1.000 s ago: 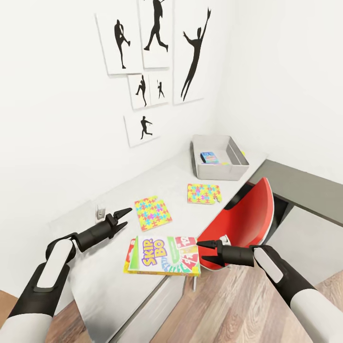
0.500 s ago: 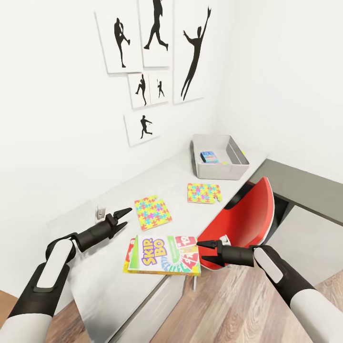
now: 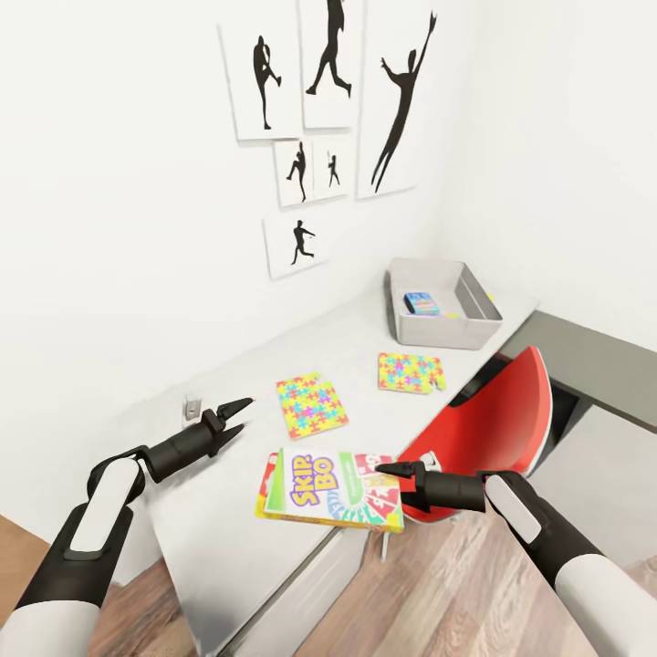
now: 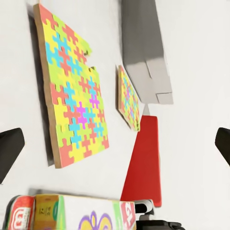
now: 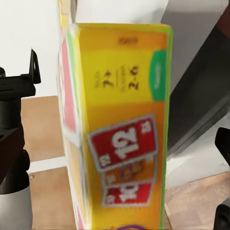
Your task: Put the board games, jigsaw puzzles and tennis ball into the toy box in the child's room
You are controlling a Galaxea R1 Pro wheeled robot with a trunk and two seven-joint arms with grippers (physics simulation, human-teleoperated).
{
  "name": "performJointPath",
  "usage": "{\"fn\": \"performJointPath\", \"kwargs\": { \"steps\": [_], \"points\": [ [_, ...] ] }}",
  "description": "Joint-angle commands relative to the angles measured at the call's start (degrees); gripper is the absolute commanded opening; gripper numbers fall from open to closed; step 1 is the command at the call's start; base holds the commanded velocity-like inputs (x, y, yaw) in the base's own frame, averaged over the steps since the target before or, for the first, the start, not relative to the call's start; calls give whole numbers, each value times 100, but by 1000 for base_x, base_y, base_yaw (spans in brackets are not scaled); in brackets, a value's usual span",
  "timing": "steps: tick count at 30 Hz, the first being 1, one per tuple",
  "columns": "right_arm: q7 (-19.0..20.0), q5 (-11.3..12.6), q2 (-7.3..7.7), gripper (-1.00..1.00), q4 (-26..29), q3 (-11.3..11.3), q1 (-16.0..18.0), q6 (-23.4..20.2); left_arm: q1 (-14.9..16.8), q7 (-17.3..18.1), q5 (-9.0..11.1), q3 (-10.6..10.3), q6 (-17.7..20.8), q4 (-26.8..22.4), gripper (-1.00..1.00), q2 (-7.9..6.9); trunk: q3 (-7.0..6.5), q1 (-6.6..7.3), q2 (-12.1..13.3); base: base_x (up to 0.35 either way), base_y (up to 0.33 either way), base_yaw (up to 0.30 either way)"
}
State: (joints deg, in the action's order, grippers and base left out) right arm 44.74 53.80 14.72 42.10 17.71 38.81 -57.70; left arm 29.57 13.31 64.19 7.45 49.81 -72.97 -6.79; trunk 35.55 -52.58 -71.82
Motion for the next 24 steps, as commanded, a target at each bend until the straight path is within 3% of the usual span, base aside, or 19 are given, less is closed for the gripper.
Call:
{"fn": "performJointPath", "kwargs": {
  "steps": [1, 24],
  "points": [
    [29, -9, 6, 100, -2, 15, 4, -5, 5, 31, -23, 9, 29, 2, 100, 2, 5, 0, -3, 0, 0, 119],
    [23, -10, 4, 100, -21, 26, -5, -4, -3, -1, -8, 5, 29, 11, 100, 10, 5, 0, -3, 0, 0, 28]
  ]
}}
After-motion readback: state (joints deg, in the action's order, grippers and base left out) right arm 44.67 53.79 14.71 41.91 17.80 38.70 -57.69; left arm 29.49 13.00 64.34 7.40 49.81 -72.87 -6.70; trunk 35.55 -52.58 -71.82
